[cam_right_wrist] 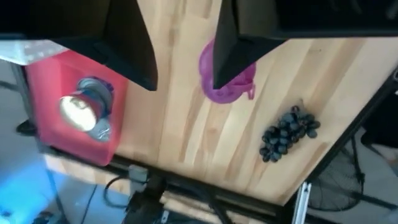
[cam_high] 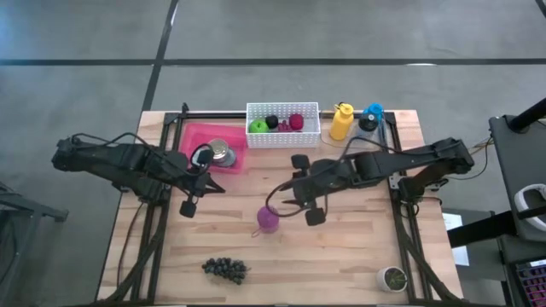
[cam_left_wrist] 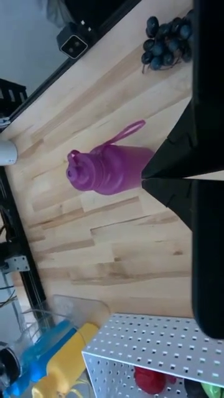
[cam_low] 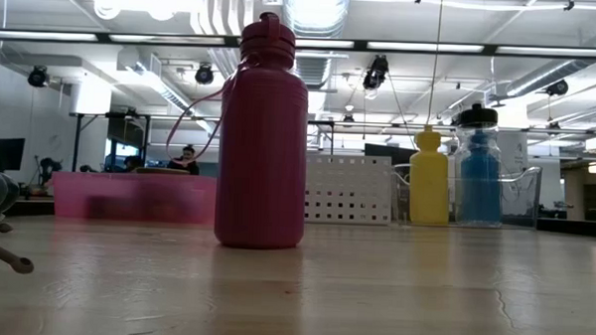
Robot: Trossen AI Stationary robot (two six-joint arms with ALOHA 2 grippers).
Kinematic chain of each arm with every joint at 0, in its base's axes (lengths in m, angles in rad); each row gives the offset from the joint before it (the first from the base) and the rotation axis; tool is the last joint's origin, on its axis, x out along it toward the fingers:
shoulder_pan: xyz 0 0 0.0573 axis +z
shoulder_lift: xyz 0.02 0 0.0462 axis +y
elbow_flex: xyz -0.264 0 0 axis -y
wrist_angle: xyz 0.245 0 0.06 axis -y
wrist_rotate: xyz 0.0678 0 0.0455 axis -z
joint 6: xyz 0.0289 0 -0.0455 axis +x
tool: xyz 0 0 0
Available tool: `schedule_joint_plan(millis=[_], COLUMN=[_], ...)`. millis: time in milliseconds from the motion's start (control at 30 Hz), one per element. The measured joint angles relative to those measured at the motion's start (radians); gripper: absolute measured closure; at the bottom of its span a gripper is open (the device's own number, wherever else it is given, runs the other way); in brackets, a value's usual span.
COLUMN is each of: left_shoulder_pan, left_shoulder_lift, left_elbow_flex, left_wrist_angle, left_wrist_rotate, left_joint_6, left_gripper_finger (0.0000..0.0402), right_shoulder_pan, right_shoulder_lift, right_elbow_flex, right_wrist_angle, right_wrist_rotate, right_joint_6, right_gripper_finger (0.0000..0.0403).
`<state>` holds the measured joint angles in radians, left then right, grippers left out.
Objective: Pick & Place Food Item
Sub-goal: Put the purple water bottle into the transparent bin
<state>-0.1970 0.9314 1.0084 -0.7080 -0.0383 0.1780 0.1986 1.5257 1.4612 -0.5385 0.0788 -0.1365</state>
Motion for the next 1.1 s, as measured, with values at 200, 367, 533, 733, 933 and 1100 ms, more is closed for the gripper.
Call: schedule_joint_plan(millis=[200,367,533,733,933,1100], left_shoulder_pan=[0.0,0.0,0.0,0.0,0.0,0.0], left_shoulder_lift=[0.0,0.0,0.0,0.001,0.002,0.002], left_elbow_flex=[0.0,0.0,0.0,0.0,0.0,0.0], left_wrist_angle=[0.006,0.01,0.01,0.01,0.009,0.009], left_wrist_rotate=[0.0,0.0,0.0,0.0,0.0,0.0], left_joint_6=[0.0,0.0,0.0,0.0,0.0,0.0], left_gripper_finger=[0.0395,0.0393,0.0393,0.0392,0.0392,0.0392], right_shoulder_pan=[-0.003,-0.005,-0.023,-0.035,-0.041,-0.042], right_shoulder_lift=[0.074,0.128,0.158,0.196,0.215,0.212], right_elbow_flex=[0.0,0.0,0.0,0.0,-0.005,-0.007], right_wrist_angle=[0.02,0.086,0.136,0.179,0.185,0.19], right_wrist_rotate=[-0.159,-0.177,-0.196,-0.245,-0.245,-0.245], right_joint_6=[-0.017,-0.057,-0.068,-0.072,-0.066,-0.066], right_gripper_finger=[0.0229,0.0223,0.0223,0.0227,0.0239,0.025])
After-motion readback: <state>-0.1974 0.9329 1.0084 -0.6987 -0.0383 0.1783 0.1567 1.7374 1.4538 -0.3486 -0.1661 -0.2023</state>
